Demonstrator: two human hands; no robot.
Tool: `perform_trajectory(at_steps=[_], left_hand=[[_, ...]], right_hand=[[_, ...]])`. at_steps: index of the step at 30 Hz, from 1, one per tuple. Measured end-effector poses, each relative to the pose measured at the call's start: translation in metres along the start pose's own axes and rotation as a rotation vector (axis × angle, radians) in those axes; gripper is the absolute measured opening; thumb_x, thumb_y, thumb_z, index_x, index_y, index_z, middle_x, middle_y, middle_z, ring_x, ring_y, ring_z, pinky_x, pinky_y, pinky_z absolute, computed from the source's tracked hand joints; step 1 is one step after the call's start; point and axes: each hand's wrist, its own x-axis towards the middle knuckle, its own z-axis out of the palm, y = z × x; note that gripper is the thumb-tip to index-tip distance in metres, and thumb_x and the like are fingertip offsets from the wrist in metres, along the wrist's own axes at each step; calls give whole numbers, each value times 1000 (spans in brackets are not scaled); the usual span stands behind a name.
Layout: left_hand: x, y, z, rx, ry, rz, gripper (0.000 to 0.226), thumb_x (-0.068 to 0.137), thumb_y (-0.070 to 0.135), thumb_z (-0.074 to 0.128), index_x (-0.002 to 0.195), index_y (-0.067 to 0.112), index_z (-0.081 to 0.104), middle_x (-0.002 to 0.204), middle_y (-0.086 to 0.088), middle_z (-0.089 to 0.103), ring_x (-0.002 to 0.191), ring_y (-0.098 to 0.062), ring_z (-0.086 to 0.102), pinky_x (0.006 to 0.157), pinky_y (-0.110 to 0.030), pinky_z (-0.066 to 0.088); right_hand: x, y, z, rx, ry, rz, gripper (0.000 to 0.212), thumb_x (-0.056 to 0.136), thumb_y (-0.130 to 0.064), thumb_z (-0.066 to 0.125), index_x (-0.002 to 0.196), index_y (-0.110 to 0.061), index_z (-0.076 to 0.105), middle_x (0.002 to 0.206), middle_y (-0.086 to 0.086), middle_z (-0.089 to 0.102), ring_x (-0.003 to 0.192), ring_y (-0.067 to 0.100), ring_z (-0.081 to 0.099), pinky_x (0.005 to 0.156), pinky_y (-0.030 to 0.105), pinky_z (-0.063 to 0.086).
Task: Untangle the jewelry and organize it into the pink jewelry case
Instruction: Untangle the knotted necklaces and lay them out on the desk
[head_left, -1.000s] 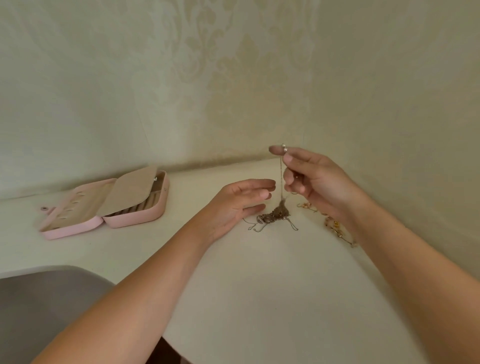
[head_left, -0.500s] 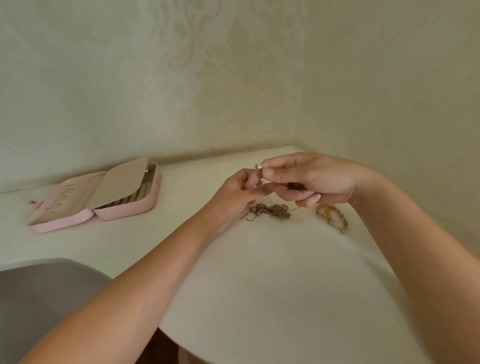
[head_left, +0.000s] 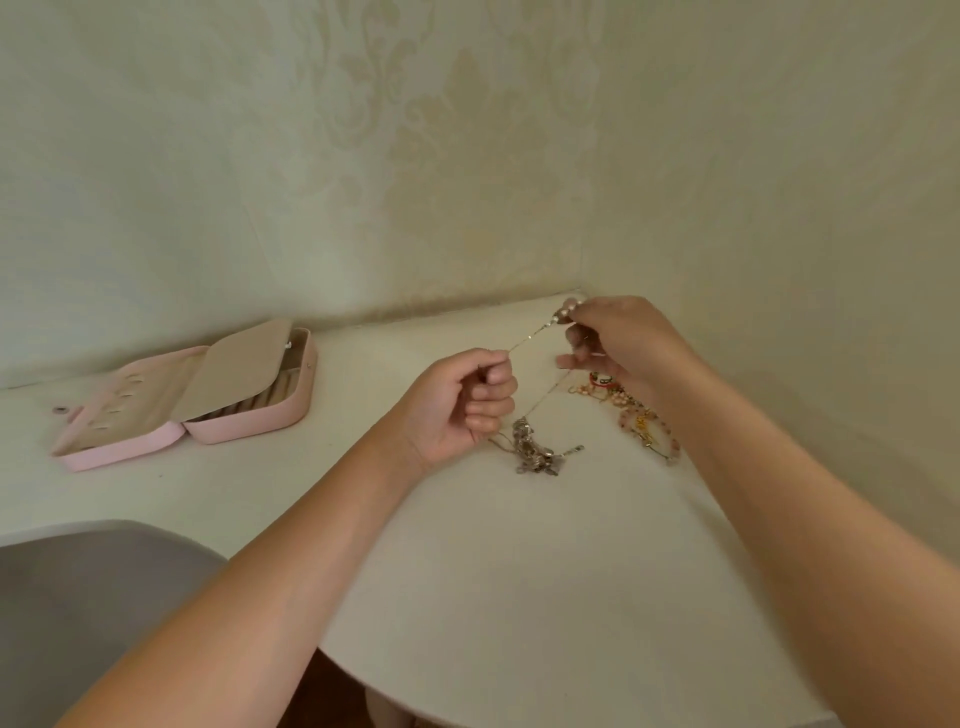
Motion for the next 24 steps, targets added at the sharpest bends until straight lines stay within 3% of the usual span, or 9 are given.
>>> perform_trajectory(at_steps=[3, 7, 11, 16, 18, 20, 22, 24], left_hand=[[0, 3, -10, -76, 55, 36, 21, 83, 22, 50, 65, 14, 56, 49, 8, 29, 36, -1, 26, 30, -11, 18], [0, 7, -20, -87, 154, 50, 9, 82, 22, 54, 81, 13, 56, 53, 7, 32, 37, -2, 28, 30, -12, 20], [4, 11, -35, 142, 292, 87, 11, 93, 16, 51, 85, 13, 58, 56, 6, 37, 41, -4, 33, 35, -14, 27], [13, 13, -57, 446, 570, 241, 10, 92, 6, 57, 88, 5, 65, 60, 0, 46, 44, -9, 45, 41, -22, 41], [17, 12, -65, 599, 672, 282, 10, 92, 6, 57, 88, 4, 66, 60, -2, 52, 46, -12, 51, 46, -25, 47], [19, 10, -70, 733, 725, 292, 12, 92, 8, 57, 85, 9, 67, 62, -3, 59, 50, -13, 56, 54, -27, 52], [21, 9, -74, 831, 759, 303, 15, 90, 9, 57, 79, 15, 66, 67, -2, 65, 58, -16, 61, 64, -31, 54], [22, 9, -77, 931, 793, 309, 16, 88, 11, 57, 76, 19, 66, 72, -2, 68, 69, -20, 64, 70, -31, 52]], right_hand=[[4, 6, 5, 97, -237, 200, 35, 103, -27, 39, 74, -10, 48, 48, 1, 44, 36, 11, 34, 43, 23, 49], [16, 8, 13, -256, -345, 272, 33, 102, -25, 42, 72, -12, 50, 48, -1, 44, 36, 8, 25, 34, 17, 28], [32, -1, 27, -516, -422, 272, 26, 99, -17, 46, 79, -8, 60, 57, 1, 48, 41, 9, 32, 38, 17, 32], [62, -2, 53, -465, -318, 127, 21, 98, -13, 46, 86, -7, 64, 66, 3, 51, 53, 11, 41, 46, 19, 43], [73, 4, 65, -464, -248, 28, 16, 97, -14, 49, 97, -6, 63, 81, 5, 57, 68, 14, 50, 62, 22, 50], [73, 11, 73, -621, -195, -110, 16, 94, -18, 57, 105, -9, 63, 97, 3, 57, 84, 15, 52, 74, 25, 46], [59, 14, 78, -809, -205, -214, 12, 89, -24, 66, 91, -12, 62, 91, -2, 57, 78, 12, 53, 70, 25, 42], [37, 18, 83, -959, -277, -204, 30, 83, -37, 71, 73, -11, 58, 73, 0, 58, 62, 12, 51, 63, 27, 41]])
